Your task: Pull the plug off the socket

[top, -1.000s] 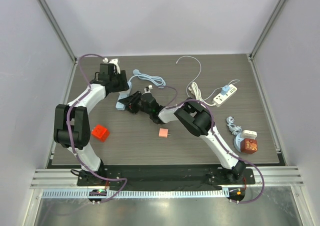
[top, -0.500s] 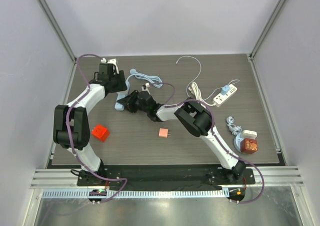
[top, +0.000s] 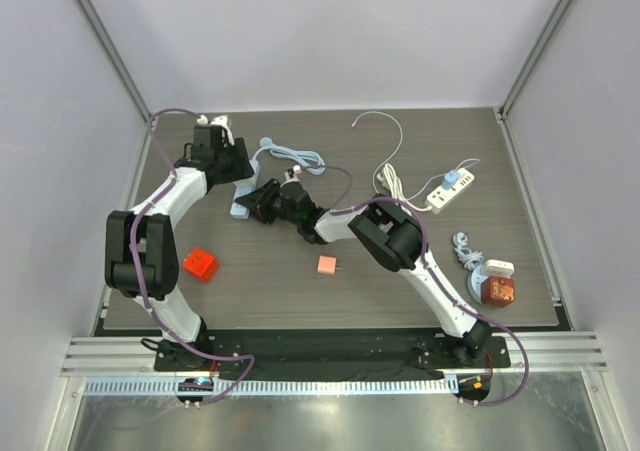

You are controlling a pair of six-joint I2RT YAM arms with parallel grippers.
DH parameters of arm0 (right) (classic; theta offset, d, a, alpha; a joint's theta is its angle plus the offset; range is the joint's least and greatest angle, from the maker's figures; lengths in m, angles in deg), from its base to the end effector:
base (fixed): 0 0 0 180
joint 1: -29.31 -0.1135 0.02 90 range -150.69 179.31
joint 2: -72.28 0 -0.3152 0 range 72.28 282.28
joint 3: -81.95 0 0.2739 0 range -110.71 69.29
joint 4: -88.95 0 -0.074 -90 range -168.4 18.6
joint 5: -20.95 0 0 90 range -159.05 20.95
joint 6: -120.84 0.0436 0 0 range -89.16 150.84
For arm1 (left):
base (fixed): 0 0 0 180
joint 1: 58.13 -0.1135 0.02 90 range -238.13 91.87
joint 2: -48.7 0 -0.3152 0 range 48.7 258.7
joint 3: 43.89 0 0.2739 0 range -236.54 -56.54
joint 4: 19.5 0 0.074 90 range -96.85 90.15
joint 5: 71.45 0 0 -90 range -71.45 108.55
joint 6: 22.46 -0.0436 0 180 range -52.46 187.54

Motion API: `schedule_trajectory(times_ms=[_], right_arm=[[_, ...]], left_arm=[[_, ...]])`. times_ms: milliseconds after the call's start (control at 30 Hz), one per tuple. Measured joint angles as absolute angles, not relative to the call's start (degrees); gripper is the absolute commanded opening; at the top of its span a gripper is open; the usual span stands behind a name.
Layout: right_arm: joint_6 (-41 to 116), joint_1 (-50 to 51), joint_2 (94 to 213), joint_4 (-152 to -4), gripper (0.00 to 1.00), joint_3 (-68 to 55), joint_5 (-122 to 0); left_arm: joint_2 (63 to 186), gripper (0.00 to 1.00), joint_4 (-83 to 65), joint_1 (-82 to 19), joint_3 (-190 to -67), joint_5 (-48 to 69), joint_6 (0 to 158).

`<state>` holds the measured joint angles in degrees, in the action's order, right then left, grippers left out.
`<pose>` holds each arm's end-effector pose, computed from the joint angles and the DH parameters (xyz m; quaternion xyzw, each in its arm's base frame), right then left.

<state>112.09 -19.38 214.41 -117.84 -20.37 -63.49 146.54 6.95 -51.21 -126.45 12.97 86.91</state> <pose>0.3887 0.4487 0.1052 0.1902 0.7589 0.5793 0.2286 0.4113 -0.0542 0.2754 -0.0791 0.9083 -0.1361 0.3876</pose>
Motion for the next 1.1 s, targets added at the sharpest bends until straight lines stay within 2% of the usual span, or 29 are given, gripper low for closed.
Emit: schedule_trajectory(times_ms=[733,1100], right_arm=[[114.8,-19.0,216.4,-127.3,0.01,-18.1,-61.3],[114.7,-19.3,216.4,-129.5,0.01,-18.6,-61.0]], left_arm=[[145.8,0.0,6.6,-53.1,-125.5,9.6,91.2],[141.3,0.0,8.7,-48.1,-124.8,19.7,85.9]])
